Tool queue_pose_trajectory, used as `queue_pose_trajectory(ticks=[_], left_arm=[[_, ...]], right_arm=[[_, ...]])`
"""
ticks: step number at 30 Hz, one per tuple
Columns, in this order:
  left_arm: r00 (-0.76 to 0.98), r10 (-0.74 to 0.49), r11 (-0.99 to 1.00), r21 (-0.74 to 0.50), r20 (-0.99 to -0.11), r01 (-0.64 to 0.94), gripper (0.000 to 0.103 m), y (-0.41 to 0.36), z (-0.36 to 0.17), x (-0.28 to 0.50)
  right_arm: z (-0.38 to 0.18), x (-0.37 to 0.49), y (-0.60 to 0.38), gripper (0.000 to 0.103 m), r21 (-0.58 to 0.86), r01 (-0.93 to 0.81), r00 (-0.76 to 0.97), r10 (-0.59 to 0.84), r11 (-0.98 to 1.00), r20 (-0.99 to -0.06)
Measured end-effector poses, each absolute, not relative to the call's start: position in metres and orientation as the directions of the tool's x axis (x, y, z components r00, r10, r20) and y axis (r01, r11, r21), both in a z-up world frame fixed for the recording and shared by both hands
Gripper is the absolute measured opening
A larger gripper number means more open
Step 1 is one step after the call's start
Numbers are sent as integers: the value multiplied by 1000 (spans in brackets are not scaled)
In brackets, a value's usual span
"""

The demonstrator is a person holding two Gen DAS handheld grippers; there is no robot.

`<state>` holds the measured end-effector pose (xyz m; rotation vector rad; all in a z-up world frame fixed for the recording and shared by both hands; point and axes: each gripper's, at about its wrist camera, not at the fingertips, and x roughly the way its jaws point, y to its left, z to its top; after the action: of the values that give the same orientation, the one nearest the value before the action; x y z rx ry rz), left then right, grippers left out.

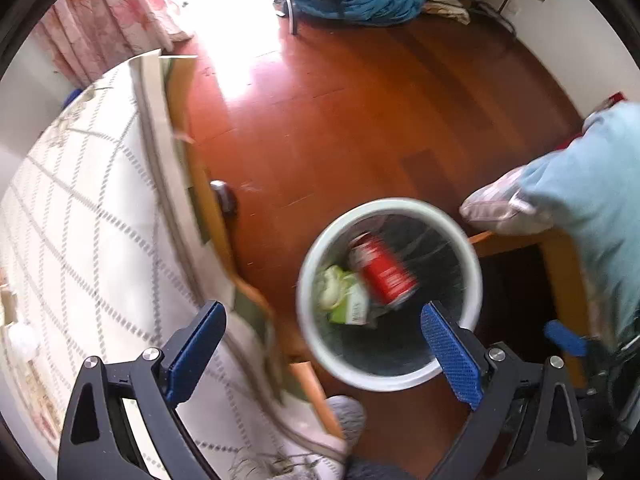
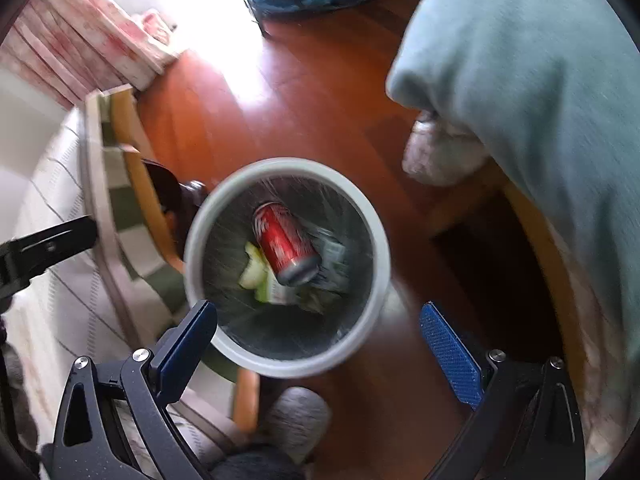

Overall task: Collect trash
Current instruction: 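Open both grippers to drop the bread and can into the bin, then move both grippers back toward the table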

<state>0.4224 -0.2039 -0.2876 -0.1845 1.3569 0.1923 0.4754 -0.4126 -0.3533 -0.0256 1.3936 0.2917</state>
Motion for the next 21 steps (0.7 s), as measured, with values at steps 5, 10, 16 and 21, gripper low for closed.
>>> queue_pose_trajectory(ticks=[5, 10, 16, 21], left_arm=[[205, 75, 966, 20, -976, -258, 100, -201, -282, 403], [235, 93, 965, 30, -968, -259, 100, -205, -266, 384], [296, 105, 963, 23, -949, -267, 100, -210, -237, 358], [353, 114, 960, 11, -929, -280, 100, -210, -206, 330]], right_arm=[[-350, 459, -421, 103, 93, -214, 142, 125, 972, -982], [-331, 446, -422, 103, 80, -205, 160, 114, 975, -980], [-295, 422, -423, 103, 82, -189, 192, 119, 979, -974], [-260, 401, -425, 103, 84, -189, 229, 127, 978, -965]])
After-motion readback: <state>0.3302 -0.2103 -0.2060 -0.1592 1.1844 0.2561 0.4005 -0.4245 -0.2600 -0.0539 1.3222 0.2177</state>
